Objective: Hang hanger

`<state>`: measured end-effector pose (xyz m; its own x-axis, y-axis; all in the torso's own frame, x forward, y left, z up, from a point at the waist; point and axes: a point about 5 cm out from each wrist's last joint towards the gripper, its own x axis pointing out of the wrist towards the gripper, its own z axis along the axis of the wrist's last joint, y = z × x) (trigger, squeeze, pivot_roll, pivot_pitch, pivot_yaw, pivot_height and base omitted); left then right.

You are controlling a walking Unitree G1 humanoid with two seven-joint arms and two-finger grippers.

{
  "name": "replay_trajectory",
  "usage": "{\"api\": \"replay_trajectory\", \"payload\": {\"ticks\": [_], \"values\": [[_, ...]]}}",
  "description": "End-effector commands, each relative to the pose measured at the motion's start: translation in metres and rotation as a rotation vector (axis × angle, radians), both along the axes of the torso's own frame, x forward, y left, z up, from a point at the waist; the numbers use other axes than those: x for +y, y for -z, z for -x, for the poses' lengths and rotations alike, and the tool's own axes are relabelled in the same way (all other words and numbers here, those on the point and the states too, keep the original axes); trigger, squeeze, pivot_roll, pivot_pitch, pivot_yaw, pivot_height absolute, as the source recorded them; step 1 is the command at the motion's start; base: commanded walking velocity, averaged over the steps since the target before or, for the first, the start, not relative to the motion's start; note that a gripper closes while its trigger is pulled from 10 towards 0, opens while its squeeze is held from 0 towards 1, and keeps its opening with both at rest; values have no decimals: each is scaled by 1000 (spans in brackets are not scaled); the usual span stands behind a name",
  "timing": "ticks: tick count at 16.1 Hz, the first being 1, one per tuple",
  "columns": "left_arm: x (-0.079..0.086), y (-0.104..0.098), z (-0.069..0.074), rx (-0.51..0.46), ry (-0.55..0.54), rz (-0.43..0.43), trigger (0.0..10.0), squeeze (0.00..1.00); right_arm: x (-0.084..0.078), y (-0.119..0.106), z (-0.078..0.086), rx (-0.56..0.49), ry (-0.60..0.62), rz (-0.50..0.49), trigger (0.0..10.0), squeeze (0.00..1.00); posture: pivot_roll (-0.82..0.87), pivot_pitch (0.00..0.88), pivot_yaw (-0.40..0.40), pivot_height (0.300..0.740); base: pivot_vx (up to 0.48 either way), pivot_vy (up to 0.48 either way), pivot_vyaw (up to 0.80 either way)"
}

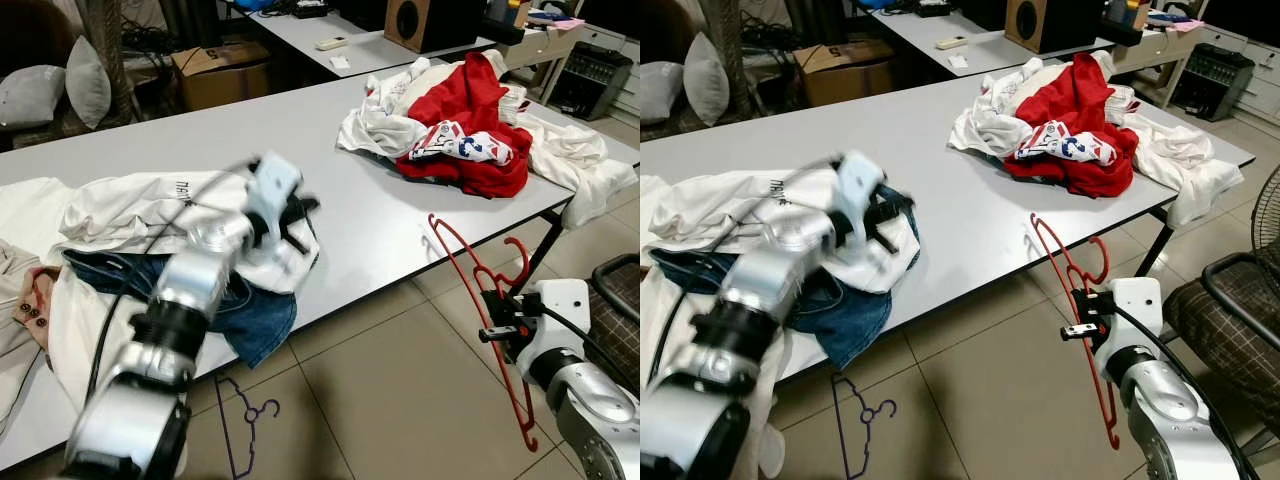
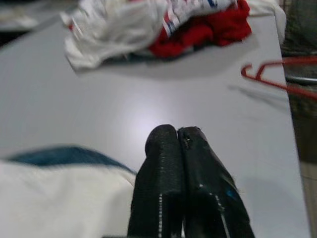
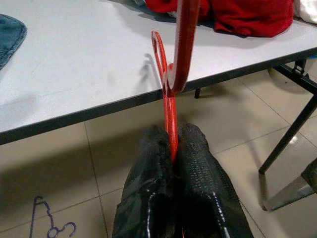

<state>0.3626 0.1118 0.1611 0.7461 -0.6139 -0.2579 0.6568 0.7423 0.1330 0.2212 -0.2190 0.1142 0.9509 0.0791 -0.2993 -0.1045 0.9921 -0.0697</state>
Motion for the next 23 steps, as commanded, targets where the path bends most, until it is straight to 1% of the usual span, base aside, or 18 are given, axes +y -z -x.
{"api": "replay_trajectory", "payload": {"ticks": [1,3,5,6,9,10,11,12,13,14,15,18,19,20,21,23], "values": [[1,-1,1,3,-11,9,10000,1000,-3,-3,1,-9,11,14,10000,0,-178,0,35,740,0,0,0],[1,4,3,22,-61,16,10000,1000,0,-2,2,-2,6,10,10000,0,-177,0,33,740,0,0,0],[4,11,3,9,-84,-49,10000,1000,4,-1,1,-1,-3,4,10000,0,-176,0,30,740,0,0,0],[4,14,4,13,-85,-56,10000,1000,4,-2,1,-2,-5,3,10000,0,-176,0,30,740,0,0,0],[0,17,6,41,-68,-22,10000,1000,4,-1,1,-1,-6,1,10000,0,-174,0,30,740,0,0,0],[-1,17,6,35,-68,-32,10000,1000,4,-2,1,-1,-5,1,10000,0,-173,0,30,740,0,0,0],[0,20,6,22,-73,-81,10000,1000,4,-1,0,0,-5,1,10000,0,-172,0,29,740,0,0,0],[0,26,8,43,-50,-133,10000,788,4,-1,0,0,-5,0,10000,0,-171,0,29,740,0,0,0],[1,32,9,40,-41,-200,10000,0,5,-1,0,0,-7,-1,10000,0,-170,0,29,740,0,0,0],[6,36,8,15,-61,-272,10000,0,6,-1,0,-1,-8,-3,10000,0,-171,0,30,740,0,0,0],[8,38,7,5,-73,-302,10000,0,6,-1,0,-1,-9,-3,10000,0,-171,0,30,740,0,0,0],[11,43,7,16,-78,-344,10000,0,6,-1,0,-1,-10,-3,10000,0,-177,0,32,740,0,0,0],[11,44,7,16,-77,-355,8706,0,5,-1,1,-1,-7,-2,10000,0,-177,0,32,740,0,0,0],[12,44,6,9,-79,-360,1647,0,5,-1,1,-2,-6,-2,10000,0,-176,0,31,740,0,0,0],[12,44,6,7,-80,-358,0,0,5,-1,1,-2,-6,-2,10000,0,-176,0,31,740,0,0,0],[11,43,5,7,-80,-341,0,0,6,-2,0,-3,-13,1,10000,0,-179,0,28,740,0,0,0]]}}
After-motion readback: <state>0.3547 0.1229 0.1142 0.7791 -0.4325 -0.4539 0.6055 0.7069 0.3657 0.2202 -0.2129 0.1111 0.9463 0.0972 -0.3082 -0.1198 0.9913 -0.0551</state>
